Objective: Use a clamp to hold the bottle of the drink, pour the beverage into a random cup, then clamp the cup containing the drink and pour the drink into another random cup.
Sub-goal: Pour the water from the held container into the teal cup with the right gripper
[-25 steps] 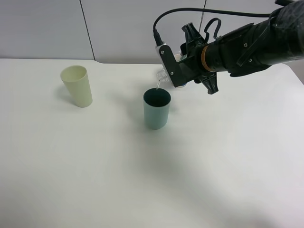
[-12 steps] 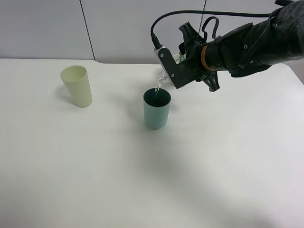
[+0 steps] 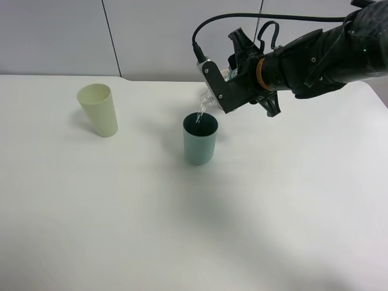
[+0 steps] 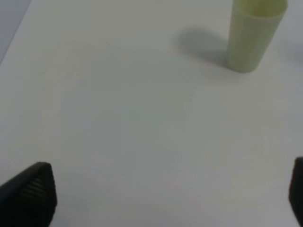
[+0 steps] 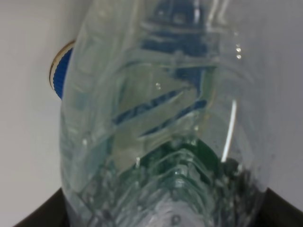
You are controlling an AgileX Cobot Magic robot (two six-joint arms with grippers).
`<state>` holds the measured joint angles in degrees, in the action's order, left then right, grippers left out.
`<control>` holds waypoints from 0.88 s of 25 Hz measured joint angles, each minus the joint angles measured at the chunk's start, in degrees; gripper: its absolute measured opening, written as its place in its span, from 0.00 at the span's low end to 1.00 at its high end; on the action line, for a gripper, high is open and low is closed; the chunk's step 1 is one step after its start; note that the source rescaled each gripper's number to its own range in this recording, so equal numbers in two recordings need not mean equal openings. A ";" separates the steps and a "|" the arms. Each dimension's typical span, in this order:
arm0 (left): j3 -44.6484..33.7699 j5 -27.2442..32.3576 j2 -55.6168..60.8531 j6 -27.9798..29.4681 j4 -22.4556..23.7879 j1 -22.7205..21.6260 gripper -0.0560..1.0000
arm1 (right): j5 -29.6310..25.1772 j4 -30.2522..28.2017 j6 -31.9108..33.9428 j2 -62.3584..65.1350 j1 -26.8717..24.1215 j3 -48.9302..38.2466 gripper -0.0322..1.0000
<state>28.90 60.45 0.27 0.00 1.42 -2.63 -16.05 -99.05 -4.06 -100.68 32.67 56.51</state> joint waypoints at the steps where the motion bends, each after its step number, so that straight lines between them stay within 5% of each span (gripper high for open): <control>1: 0.00 0.00 0.00 0.00 0.00 0.00 1.00 | 0.00 0.00 0.00 0.00 0.00 0.00 0.03; 22: 0.00 0.00 0.00 0.00 -0.05 0.00 1.00 | -1.60 -0.06 -4.48 0.00 0.63 0.00 0.03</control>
<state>28.90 60.45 0.27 0.00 1.37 -2.63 -17.65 -99.11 -8.54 -100.68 33.30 56.51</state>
